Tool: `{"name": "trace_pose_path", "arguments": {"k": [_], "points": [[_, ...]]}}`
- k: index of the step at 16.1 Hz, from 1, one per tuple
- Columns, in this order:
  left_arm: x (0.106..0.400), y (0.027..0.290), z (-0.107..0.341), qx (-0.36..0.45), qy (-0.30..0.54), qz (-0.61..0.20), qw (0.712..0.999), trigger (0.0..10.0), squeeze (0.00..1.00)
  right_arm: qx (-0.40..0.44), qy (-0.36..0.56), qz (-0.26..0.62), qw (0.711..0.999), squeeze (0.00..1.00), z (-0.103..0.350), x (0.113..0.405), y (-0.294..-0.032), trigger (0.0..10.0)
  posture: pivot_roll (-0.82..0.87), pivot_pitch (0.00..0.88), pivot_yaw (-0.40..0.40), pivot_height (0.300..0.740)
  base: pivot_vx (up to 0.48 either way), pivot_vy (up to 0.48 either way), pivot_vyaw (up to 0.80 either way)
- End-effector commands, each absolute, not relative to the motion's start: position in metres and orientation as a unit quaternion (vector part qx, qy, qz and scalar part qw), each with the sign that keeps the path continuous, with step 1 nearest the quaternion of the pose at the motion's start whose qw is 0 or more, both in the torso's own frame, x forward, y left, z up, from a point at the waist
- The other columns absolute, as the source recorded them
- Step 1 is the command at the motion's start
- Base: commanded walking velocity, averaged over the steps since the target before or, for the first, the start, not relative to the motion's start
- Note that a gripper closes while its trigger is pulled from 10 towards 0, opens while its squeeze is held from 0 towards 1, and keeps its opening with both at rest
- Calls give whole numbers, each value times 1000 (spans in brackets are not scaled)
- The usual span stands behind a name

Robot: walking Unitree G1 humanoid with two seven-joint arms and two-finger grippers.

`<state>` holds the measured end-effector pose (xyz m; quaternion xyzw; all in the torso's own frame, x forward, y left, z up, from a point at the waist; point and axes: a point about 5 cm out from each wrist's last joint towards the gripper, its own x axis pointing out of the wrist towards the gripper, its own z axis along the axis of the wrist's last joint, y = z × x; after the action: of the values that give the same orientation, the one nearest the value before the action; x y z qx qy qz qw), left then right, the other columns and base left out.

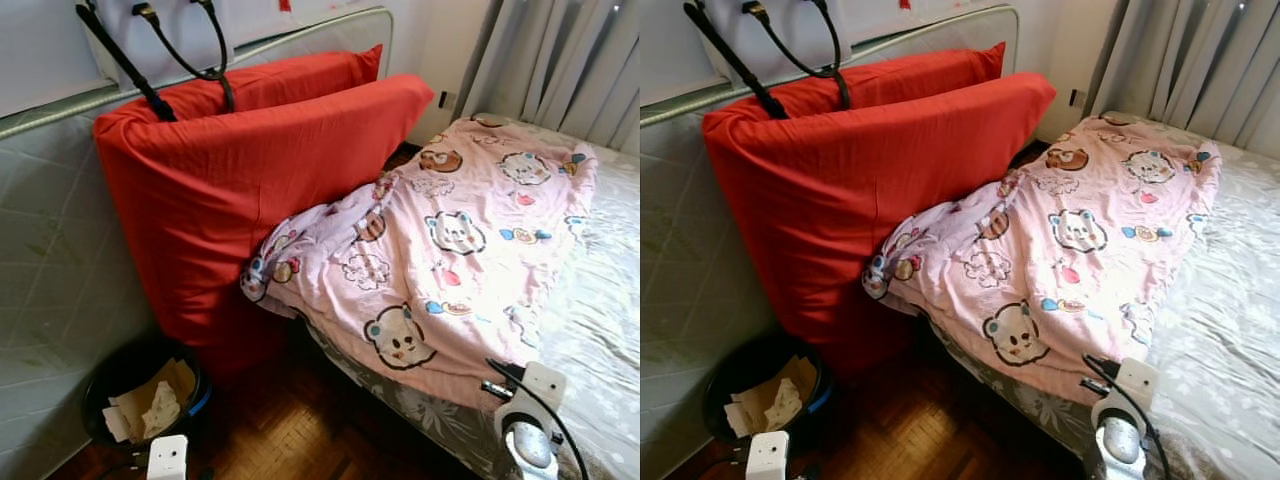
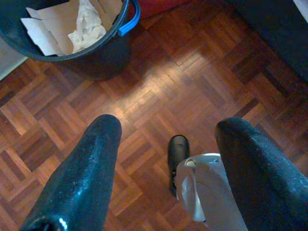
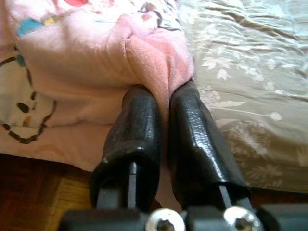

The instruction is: Clean up the room

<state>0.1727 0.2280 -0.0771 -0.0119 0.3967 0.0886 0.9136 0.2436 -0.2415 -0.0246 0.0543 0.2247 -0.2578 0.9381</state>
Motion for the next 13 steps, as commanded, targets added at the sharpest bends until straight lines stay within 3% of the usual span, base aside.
{"name": "trace_pose_path", "arguments": {"k": [1,8,9,10,13], "points": [[168,229,-79,-13,404,88,911,10000,0,55,238,-270,931,1000,-28,239,-245,10000,58,0,-39,737,0,0,0],[169,229,-79,-10,405,82,911,10000,0,45,284,-278,916,1000,-41,225,-245,10000,60,0,-38,737,0,0,0],[169,229,-79,-9,405,81,910,10000,0,49,288,-277,915,294,-42,223,-245,10000,60,0,-38,737,0,0,0],[169,228,-79,-9,406,80,910,10000,0,56,296,-274,913,0,-45,220,-245,10000,60,0,-38,737,0,0,0],[169,228,-79,-8,406,77,910,10000,0,75,338,-220,912,0,-58,207,-233,10000,57,0,-38,737,0,0,0]]}}
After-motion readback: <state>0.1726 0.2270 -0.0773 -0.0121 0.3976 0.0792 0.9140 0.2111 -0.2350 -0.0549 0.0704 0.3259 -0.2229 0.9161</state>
